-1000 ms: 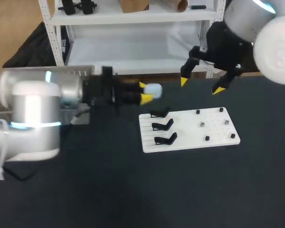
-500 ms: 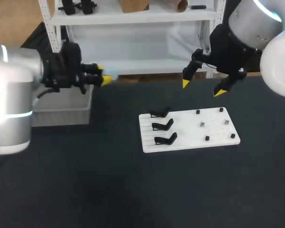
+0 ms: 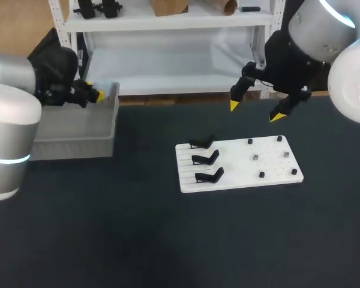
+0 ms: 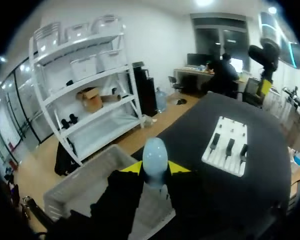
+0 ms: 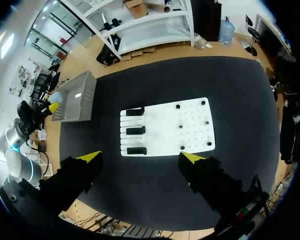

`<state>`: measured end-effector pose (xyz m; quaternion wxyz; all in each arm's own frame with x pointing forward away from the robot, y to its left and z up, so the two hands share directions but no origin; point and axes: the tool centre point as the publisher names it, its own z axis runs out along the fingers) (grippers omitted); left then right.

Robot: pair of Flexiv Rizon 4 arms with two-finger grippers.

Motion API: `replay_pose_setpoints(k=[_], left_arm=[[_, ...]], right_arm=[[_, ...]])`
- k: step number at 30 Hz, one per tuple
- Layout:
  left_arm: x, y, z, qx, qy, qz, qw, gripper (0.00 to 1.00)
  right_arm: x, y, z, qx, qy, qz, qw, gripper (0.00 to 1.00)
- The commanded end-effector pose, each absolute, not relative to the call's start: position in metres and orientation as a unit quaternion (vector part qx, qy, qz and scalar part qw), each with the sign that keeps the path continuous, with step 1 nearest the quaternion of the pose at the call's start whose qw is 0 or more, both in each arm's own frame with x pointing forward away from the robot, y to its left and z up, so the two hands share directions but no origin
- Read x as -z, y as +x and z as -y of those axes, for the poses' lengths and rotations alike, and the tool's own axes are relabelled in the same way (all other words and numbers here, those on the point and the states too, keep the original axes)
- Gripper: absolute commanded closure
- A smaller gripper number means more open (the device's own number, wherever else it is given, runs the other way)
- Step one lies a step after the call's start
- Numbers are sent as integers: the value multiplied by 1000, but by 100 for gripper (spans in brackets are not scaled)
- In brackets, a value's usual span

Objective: Pick up each earbud case from the left stands, insert the matching earbuds, close the lid, and place the case in the box.

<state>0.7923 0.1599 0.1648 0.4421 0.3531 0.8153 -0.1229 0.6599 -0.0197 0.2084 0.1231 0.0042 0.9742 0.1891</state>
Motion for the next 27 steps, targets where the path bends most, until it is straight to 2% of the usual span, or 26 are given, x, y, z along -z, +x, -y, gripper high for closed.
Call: replay_pose_setpoints(k=[1, 13, 21, 22, 23, 24, 27], left_arm=[[-153, 804, -165, 113, 337, -827, 435, 100], [-97, 826, -220, 118, 269, -870, 397, 100], [-76, 841, -237, 116, 256, -882, 377, 99], [-76, 842, -238, 117, 256, -882, 378, 69], [-76, 844, -237, 116, 257, -882, 377, 53], [-78, 845, -235, 111, 261, -882, 377, 0], [-85, 848, -233, 108, 266, -875, 390, 0]], right_arm=[[-208, 657, 21, -189, 6, -974, 127, 0], [-208, 657, 21, -189, 6, -974, 127, 0], [-208, 657, 21, -189, 6, -974, 127, 0], [-208, 657, 21, -189, 6, -974, 127, 0], [-208, 657, 21, -189, 6, -974, 127, 0], [-208, 657, 21, -189, 6, -974, 127, 0], [-208, 657, 21, -189, 6, -974, 127, 0]])
